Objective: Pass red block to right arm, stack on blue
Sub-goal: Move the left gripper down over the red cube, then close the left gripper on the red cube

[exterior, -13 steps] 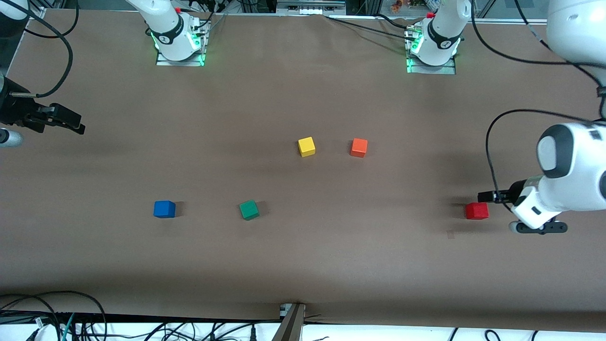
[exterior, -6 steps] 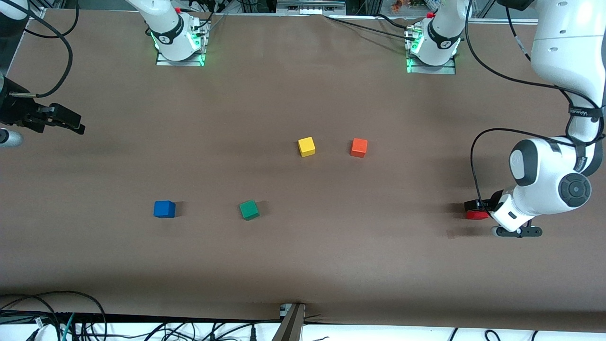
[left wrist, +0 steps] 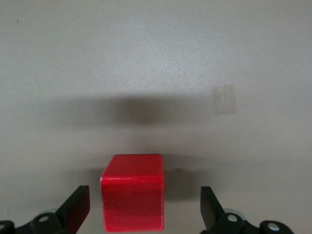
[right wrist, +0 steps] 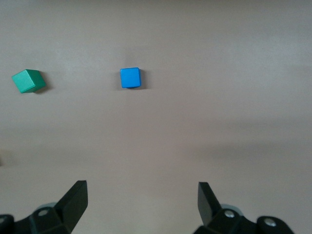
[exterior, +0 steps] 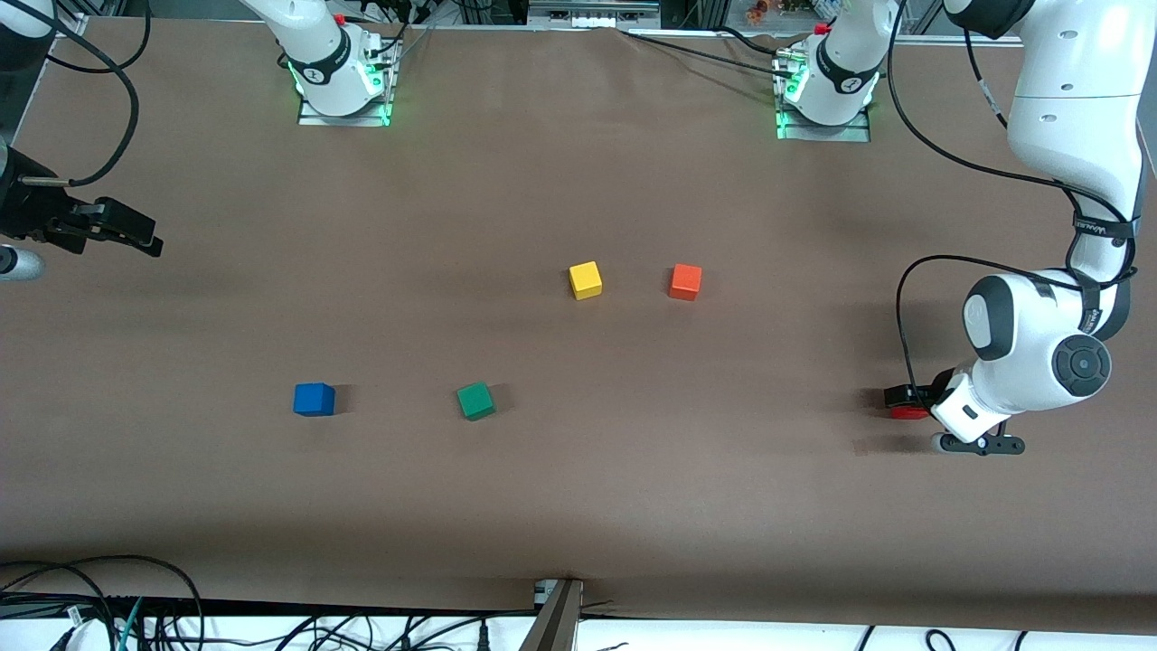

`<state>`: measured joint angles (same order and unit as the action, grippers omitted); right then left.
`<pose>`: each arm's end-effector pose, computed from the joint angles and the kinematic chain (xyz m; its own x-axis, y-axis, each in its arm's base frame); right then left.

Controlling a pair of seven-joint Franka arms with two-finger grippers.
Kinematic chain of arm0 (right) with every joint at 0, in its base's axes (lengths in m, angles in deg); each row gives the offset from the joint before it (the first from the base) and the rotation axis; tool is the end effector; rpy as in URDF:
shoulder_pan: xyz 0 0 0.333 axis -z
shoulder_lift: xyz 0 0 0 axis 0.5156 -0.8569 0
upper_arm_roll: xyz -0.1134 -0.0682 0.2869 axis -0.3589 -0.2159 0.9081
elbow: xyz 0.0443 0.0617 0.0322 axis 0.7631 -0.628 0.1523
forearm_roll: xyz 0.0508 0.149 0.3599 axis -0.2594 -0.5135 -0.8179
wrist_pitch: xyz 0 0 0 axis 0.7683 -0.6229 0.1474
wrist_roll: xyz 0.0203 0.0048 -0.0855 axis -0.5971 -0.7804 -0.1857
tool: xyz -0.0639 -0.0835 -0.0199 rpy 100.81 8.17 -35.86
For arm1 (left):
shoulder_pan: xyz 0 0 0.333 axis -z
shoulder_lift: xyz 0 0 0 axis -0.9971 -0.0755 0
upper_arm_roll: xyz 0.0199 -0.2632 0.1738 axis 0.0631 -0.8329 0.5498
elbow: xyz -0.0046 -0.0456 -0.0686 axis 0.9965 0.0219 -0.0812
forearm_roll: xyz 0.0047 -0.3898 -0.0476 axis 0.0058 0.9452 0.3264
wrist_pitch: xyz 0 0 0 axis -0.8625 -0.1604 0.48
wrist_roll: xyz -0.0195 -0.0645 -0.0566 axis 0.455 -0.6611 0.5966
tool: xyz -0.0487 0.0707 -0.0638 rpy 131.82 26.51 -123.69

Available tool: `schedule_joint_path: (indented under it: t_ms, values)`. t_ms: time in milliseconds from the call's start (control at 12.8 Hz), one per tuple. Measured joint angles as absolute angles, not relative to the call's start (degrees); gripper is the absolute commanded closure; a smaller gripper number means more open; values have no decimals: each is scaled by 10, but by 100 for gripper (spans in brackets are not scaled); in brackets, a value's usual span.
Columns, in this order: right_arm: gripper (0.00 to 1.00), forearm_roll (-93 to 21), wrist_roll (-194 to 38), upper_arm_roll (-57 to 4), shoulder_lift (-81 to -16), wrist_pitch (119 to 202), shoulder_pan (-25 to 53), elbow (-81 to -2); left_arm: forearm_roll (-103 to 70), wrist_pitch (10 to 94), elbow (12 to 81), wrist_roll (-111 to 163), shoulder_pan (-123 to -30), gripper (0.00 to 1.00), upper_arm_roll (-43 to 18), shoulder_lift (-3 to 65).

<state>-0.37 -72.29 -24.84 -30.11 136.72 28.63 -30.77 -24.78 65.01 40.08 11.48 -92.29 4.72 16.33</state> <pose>0.5846 -0.0081 0.5891 0.9990 -0.0333 -0.0307 -0.0335 -0.9994 -0.0090 0.6826 0.0697 0.2074 0.9982 -0.0270 -0.0540 -0.0255 -0.9993 0.0278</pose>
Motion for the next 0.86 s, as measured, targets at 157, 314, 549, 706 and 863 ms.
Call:
schedule_joint_path:
  t_ms: [157, 314, 549, 706, 863]
  values:
    - [0, -4, -723, -248, -301, 1367, 286, -308, -248, 659, 417, 109, -929, 0, 47, 163]
    - [0, -4, -723, -248, -301, 1367, 286, -308, -248, 662, 425, 107, -931, 57, 47, 163]
    - [0, -5, -723, -248, -301, 1367, 286, -308, -248, 662, 427, 105, -930, 100, 47, 163]
    - [0, -5, -723, -248, -301, 1367, 286, -308, -248, 662, 427, 104, -930, 100, 47, 164]
    - [0, -5, -723, -248, -301, 1367, 286, -308, -248, 664, 422, 104, -930, 100, 46, 166]
